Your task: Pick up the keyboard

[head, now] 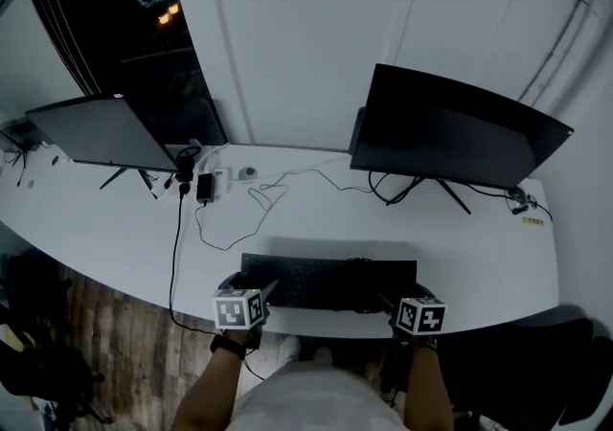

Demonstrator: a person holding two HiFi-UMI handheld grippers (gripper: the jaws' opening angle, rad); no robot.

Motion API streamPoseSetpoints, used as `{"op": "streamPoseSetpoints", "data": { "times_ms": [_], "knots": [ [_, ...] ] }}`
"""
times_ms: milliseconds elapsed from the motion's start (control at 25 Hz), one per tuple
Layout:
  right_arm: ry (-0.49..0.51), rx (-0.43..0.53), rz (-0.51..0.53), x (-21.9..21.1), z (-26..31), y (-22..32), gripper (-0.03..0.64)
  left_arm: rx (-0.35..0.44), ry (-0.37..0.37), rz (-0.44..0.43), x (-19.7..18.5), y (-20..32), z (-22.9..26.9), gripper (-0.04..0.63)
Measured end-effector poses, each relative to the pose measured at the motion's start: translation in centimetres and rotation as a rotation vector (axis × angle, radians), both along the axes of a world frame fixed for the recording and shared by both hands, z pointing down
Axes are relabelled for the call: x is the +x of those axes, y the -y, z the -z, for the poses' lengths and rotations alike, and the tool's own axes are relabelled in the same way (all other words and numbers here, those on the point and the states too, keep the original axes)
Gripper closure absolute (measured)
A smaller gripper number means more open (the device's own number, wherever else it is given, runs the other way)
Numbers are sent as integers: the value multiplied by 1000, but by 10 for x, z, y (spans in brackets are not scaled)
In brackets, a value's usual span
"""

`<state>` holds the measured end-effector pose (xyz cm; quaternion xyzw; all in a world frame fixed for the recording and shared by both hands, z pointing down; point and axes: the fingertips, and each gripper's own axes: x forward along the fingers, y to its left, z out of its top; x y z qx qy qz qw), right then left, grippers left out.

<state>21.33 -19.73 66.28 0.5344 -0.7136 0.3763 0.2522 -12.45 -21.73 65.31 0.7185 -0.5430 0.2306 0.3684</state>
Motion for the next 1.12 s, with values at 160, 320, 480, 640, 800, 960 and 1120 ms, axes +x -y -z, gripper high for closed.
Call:
{"op": "streamPoseSetpoints", "data": {
  "times_ms": [160,320,480,640,800,960,1120],
  "knots": [
    [2,79,-4,0,30,13,140,80,9,7,-3,14,33,193],
    [-2,127,-14,0,47,20,138,122,-10,-4,0,22,44,193],
    [-11,150,-7,-1,56,21,138,137,-14,10,-1,21,52,193],
    [-15,165,-4,-1,62,20,138,150,-13,24,-4,20,59,193],
    [-16,177,-5,-1,64,19,138,162,-17,27,-4,21,63,193],
    [-14,183,-7,-1,65,17,137,169,-18,24,-5,21,67,194],
    [-25,193,2,-1,67,18,137,166,-25,31,-5,20,66,193]
  ]
}}
